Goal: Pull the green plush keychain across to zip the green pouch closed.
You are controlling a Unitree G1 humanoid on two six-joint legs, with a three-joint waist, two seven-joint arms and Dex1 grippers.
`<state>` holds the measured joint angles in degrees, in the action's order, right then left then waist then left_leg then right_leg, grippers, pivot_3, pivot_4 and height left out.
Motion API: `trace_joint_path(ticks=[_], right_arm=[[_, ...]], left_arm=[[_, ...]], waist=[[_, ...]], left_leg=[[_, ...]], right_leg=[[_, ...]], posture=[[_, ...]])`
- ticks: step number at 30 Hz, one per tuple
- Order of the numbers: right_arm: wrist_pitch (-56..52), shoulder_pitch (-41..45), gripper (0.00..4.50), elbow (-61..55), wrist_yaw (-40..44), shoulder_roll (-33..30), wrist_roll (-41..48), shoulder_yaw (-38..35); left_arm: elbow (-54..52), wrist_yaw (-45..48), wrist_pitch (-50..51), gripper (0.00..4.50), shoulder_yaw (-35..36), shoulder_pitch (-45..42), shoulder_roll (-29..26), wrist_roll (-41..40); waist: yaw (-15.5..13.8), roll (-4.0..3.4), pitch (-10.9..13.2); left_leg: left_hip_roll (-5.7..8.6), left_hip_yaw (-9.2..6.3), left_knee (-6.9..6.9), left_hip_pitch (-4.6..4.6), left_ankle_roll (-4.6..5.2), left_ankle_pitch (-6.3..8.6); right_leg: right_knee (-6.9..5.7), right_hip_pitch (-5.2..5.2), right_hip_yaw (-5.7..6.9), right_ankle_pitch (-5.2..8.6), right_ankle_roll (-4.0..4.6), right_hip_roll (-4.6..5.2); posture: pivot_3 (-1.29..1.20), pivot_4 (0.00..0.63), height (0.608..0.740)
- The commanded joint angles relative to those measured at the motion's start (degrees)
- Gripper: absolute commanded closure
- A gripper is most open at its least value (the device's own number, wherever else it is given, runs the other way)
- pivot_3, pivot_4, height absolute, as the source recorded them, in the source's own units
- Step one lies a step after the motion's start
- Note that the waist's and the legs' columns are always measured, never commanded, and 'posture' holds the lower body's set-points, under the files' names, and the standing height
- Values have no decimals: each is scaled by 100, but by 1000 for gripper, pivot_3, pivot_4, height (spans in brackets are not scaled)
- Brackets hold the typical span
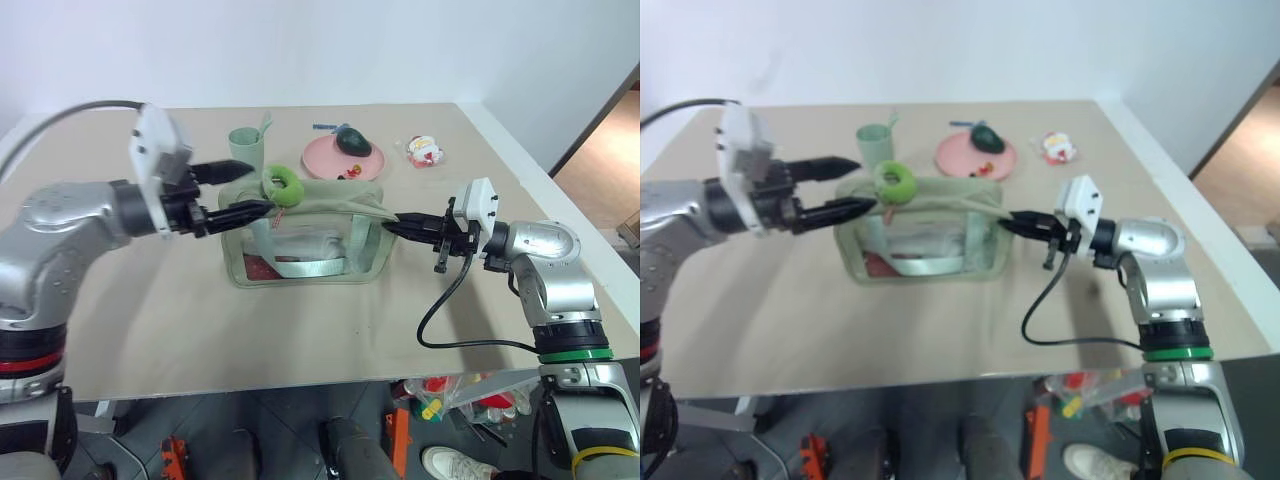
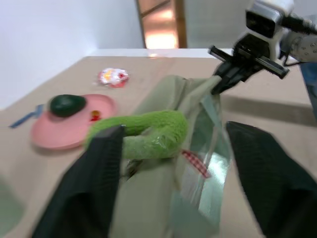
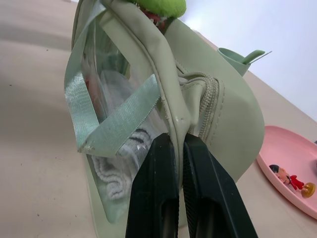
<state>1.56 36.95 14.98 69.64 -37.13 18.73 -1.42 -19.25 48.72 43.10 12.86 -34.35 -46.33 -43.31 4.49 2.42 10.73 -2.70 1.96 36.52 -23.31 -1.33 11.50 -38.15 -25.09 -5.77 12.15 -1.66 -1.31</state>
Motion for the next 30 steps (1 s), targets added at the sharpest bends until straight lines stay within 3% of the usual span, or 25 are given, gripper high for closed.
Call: trace_joint_path(ticks=[1,5,10,17,19,22,23,25,30], right_arm=[[115,94,4500,67,29,-82,-62,-40],[125,127,4500,77,31,-34,-71,9],[136,159,4500,86,52,-12,-78,22],[-34,138,4500,-17,129,-102,31,-7],[-620,112,3795,-210,190,-187,271,-30],[-972,185,3687,-444,60,-175,455,-147],[-1044,204,3315,-502,34,-183,482,-162],[-1291,362,2910,-717,21,-279,557,-167],[-1918,1029,1169,-1327,-85,-328,856,-158]], left_arm=[[-439,-265,168,42,489,592,-42,-229],[-700,-646,-154,42,423,1341,262,103],[-578,-843,-634,42,106,1611,705,495],[-281,-885,-1102,2218,-84,1476,1073,753],[-233,-840,-1098,2884,-145,1481,1079,769],[-220,-770,-1091,3428,-197,1530,1045,801],[-218,-756,-1091,4000,-200,1542,1042,816],[-179,-693,-1108,4500,-190,1588,1003,865],[-97,-574,-1164,4500,-212,1623,947,949]], waist=[[0,0,0],[-3,1,0],[-8,4,1],[-7,4,1],[-6,4,1],[-6,4,1],[-6,4,1],[-6,4,2],[3,1,3]], left_leg=[[1,1,1,0,0,0],[3,0,4,1,-1,-1],[6,0,9,2,-3,-6],[5,3,8,3,-3,-7],[5,4,7,2,-3,-7],[5,3,6,0,-3,-7],[5,3,5,0,-3,-7],[5,1,4,-1,-3,-7],[4,6,4,-1,-3,-7]], right_leg=[[0,2,1,0,0,2],[1,5,3,1,1,8],[0,8,4,5,15,10],[0,7,0,-7,-1,8],[0,6,0,-7,-1,7],[0,5,0,-7,-1,7],[0,4,0,-6,0,7],[0,3,2,-6,0,7],[0,-2,-3,-6,0,5]], posture=[[0,150,740],[0,150,740],[0,150,740],[0,150,740],[0,150,740],[0,150,740],[0,150,740],[0,150,740],[0,150,740]])
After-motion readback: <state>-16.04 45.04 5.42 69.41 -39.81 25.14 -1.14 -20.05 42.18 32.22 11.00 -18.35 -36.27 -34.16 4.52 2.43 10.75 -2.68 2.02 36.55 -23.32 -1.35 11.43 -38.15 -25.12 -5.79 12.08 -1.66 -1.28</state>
